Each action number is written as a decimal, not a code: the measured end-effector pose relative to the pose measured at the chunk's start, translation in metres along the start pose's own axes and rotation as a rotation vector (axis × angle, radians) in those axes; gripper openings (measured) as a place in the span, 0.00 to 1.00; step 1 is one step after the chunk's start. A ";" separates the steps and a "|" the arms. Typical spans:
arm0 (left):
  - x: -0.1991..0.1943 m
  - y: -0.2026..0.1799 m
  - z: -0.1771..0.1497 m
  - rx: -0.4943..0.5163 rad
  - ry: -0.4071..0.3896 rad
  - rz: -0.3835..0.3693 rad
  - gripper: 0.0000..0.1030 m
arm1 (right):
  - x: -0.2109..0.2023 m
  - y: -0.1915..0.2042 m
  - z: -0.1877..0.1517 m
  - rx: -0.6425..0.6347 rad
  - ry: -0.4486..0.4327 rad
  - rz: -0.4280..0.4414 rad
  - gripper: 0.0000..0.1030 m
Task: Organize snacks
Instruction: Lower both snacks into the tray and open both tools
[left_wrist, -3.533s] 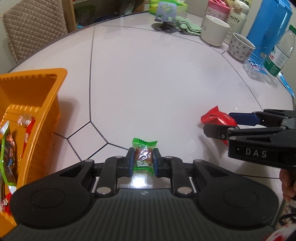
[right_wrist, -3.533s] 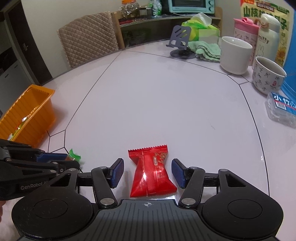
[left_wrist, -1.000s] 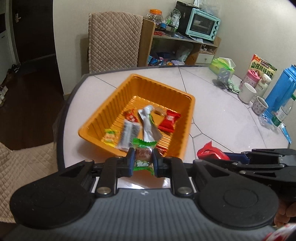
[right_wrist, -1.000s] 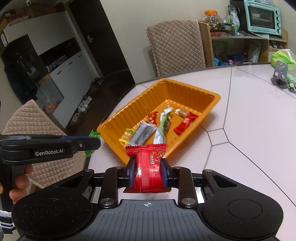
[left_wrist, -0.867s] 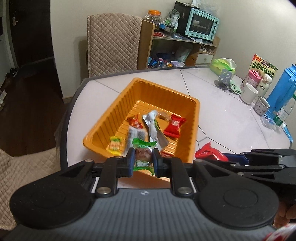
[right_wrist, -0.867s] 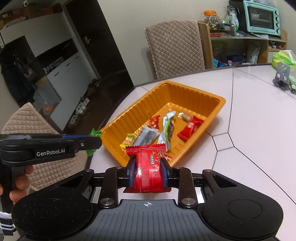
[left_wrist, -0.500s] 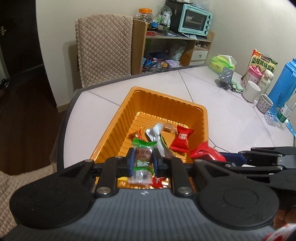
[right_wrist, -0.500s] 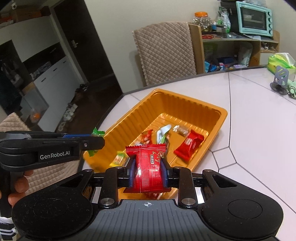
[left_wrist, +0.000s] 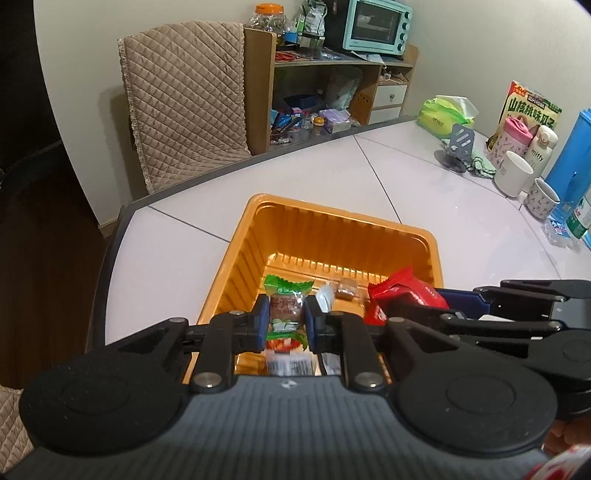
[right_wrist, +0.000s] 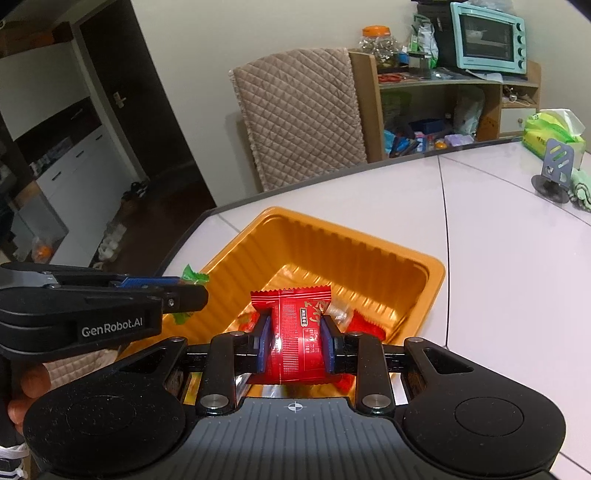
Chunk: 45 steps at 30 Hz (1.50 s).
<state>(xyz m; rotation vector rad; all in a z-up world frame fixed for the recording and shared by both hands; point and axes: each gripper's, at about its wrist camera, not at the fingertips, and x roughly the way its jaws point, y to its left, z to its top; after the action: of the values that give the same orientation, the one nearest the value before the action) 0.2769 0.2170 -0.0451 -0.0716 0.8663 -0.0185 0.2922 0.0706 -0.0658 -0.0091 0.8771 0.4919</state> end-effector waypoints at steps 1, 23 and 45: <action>0.004 0.000 0.003 0.004 0.002 -0.002 0.17 | 0.003 -0.002 0.003 0.003 0.001 -0.004 0.28; 0.066 0.001 0.033 0.026 0.029 -0.024 0.22 | 0.037 -0.034 0.024 0.055 0.007 -0.028 0.28; 0.017 0.019 0.009 -0.038 0.024 -0.008 0.36 | 0.028 -0.020 0.027 0.062 -0.055 0.003 0.30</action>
<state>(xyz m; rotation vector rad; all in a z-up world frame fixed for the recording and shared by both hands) 0.2945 0.2362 -0.0531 -0.1107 0.8903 -0.0106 0.3352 0.0697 -0.0724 0.0622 0.8378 0.4659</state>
